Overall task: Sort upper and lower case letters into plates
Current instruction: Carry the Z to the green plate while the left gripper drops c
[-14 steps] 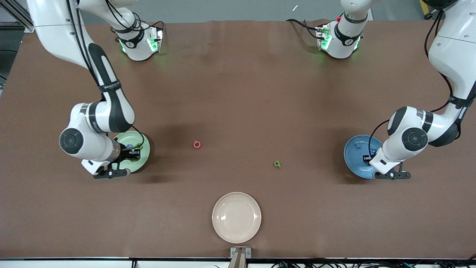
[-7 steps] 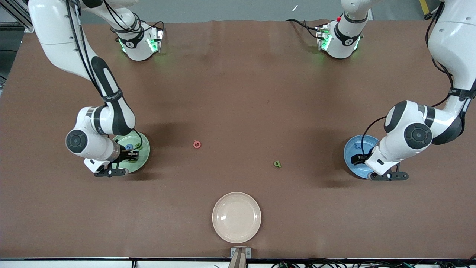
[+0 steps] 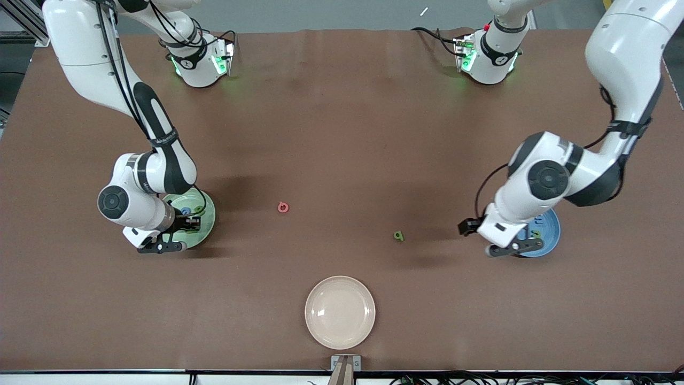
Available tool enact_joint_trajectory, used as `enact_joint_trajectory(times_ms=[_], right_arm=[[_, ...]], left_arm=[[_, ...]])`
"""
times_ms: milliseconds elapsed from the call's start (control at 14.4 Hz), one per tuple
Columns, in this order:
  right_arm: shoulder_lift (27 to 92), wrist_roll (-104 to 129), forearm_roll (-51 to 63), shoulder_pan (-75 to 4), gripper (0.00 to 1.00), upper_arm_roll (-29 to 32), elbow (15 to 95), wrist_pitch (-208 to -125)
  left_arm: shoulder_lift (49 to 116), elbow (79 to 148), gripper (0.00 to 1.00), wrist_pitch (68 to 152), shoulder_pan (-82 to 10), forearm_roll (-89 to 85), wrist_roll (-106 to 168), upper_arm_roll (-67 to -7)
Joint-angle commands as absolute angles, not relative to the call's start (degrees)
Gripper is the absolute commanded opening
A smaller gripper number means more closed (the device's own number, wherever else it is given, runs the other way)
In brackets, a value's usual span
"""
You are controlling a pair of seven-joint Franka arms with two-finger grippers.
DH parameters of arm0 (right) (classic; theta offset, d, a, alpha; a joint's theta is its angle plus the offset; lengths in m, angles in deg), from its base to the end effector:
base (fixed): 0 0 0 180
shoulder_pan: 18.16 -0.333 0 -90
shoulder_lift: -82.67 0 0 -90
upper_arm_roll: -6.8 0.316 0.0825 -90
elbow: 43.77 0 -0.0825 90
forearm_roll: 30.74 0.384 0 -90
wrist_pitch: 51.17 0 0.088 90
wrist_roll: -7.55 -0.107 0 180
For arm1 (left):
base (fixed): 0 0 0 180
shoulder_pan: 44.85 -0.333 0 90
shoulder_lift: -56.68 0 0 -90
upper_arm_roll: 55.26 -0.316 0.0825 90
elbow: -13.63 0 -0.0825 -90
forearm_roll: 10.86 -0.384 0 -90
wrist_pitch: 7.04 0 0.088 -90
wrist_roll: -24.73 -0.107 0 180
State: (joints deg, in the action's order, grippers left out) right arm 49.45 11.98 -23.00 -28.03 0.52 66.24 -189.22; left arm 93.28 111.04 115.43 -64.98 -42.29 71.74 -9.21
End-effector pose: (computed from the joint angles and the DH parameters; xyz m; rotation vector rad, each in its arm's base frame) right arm 0.6152 0.0413 0.1814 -3.1120 -0.0791 0.1313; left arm 0.6343 -0.2108 0.3119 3.1267 0.2756 0.0534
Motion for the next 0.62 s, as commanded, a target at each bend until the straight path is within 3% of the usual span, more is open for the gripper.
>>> enact_joint_trajectory(times_ms=[0, 347, 555], right_arm=[[50.8, 13.4, -22.8, -26.2, 1.0, 1.4, 66.9, -187.8], [54.8, 13.9, -22.7, -24.8, 1.0, 1.3, 57.1, -165.7], [56.1, 12.0, -22.4, -25.4, 1.0, 1.6, 55.0, -161.8]], left_arm=[[98.2, 104.7, 1.0, 114.0, -57.9, -41.7, 78.5, -11.6], [104.3, 95.8, 1.0, 114.4, -43.8, -40.5, 88.3, -20.3], [108.1, 92.0, 1.0, 114.7, -40.2, -40.0, 91.4, -22.0]])
